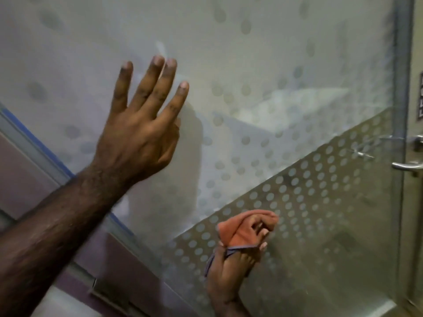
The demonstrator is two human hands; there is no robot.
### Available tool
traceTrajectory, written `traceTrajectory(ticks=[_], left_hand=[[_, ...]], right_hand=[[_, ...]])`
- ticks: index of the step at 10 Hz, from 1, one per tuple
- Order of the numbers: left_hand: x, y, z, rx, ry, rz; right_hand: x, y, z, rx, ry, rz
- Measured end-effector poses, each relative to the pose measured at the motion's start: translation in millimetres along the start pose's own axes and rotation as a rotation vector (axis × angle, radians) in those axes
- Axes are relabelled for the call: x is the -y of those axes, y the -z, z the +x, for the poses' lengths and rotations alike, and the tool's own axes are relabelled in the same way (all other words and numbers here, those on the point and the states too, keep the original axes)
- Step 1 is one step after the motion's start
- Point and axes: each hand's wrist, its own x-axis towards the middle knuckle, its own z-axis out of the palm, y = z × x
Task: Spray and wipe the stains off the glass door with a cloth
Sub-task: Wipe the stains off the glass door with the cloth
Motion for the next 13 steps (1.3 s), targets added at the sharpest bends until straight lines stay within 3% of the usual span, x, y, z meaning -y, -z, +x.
traceTrajectory(ticks=[1,2,3,4,5,7,8,10,11,12,13], left_hand=[[-43,-7,34,-0.028,-0.063,-0.046],[-46,-16,50,-0.013,-0.09,-0.065],[-67,-23,89,-0.046,-0.114,-0.035],[-71,-27,105,-0.014,-0.103,-0.063],[-82,-33,117,-0.012,-0.088,-0.031],[-90,-35,128,0.006,-0.078,-0.012],[-92,-35,129,0.012,-0.087,0.011],[-94,-30,130,0.028,-0.084,0.002],[-99,-27,131,0.019,-0.073,-0.06],[-110,-24,129,0.026,-0.077,-0.127],[-147,-25,123,0.024,-0.064,-0.262]], right_hand=[[-35,118,130,-0.318,-0.015,-0.297],[-44,165,194,-0.183,0.078,-0.308],[-64,201,228,-0.462,0.32,-0.387],[-72,220,241,-0.527,0.284,-0.315],[-99,267,286,-0.533,0.016,-0.24],[-127,329,320,-0.728,-0.056,0.093],[-136,359,337,-0.771,-0.064,0.125],[-148,421,360,-0.652,-0.29,0.272],[-139,452,350,-0.526,-0.464,0.515],[-124,473,338,-0.468,-0.519,0.694],[-95,502,317,-0.301,-0.516,1.021]])
